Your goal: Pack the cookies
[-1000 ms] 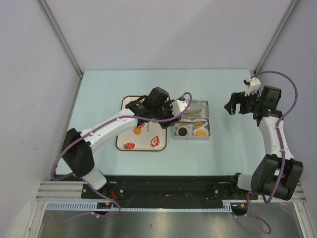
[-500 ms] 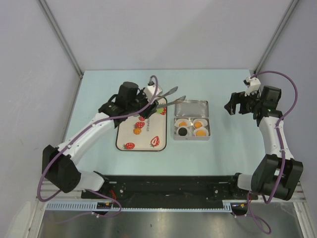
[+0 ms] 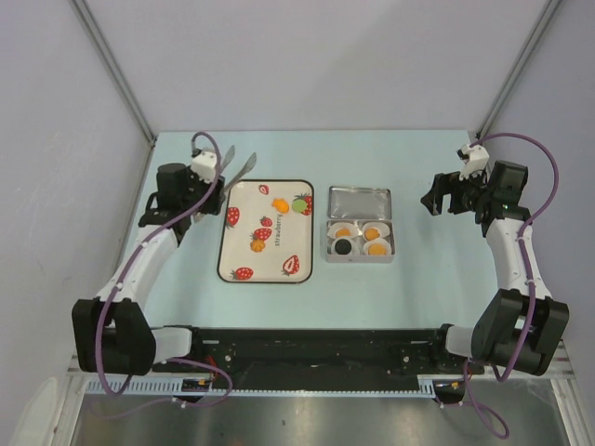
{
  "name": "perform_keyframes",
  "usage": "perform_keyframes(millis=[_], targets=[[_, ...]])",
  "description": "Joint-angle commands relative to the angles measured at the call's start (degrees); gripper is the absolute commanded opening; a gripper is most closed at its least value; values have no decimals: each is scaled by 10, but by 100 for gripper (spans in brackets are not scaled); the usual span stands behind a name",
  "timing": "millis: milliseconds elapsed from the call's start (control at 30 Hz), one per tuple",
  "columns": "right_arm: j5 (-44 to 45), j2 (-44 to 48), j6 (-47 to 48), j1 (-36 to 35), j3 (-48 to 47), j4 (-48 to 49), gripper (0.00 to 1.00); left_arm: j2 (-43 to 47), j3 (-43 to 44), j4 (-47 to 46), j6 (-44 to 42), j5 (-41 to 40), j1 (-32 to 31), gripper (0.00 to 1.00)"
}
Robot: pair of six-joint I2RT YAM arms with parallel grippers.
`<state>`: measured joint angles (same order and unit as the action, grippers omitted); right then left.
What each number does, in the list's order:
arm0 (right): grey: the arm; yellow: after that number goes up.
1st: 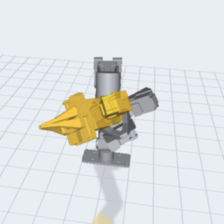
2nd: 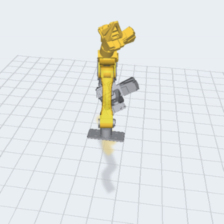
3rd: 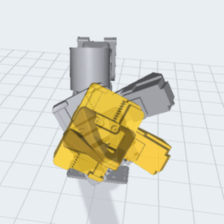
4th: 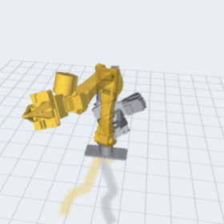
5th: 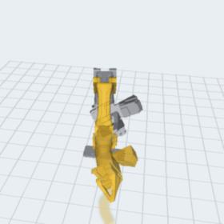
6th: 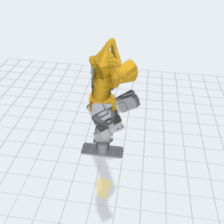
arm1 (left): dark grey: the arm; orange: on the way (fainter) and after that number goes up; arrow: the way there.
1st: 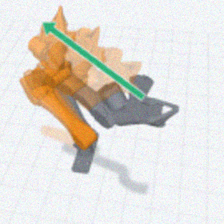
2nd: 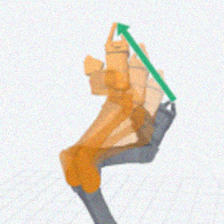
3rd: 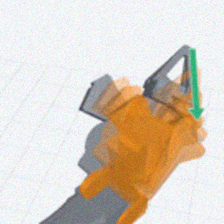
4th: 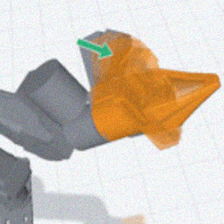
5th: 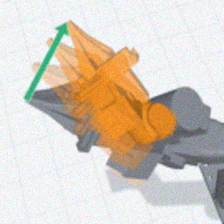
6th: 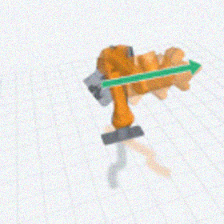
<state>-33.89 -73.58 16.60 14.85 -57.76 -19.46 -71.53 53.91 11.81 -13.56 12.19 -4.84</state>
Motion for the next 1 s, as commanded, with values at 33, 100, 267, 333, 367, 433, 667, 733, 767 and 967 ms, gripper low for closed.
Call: perform_keyframes(millis=[33,100,267,333,367,433,667,733,767,967], targets=[[-10,5,5,3,-1,6,100,-7,-31,-63,9,29,105,54],[-10,5,5,3,-1,6,100,-16,-43,-71,0,28,127,53],[-10,4,5,3,0,7,100,-49,-54,-81,-23,35,184,53],[-10,4,5,3,-1,7,100,-70,-57,-86,-27,37,199,53],[-11,5,5,3,-1,6,100,-76,-57,-88,-33,37,203,53],[-10,4,5,3,-1,6,100,-95,-57,-97,-36,36,214,54],[-9,6,5,3,0,5,100,-137,-56,-115,-46,34,233,54],[-8,6,5,3,0,6,100,-147,-60,-116,-48,30,235,55],[-9,6,5,3,0,6,100,-150,-61,-116,-52,30,236,55],[-10,4,5,4,0,6,100,-184,-58,-123,-66,25,239,57]])
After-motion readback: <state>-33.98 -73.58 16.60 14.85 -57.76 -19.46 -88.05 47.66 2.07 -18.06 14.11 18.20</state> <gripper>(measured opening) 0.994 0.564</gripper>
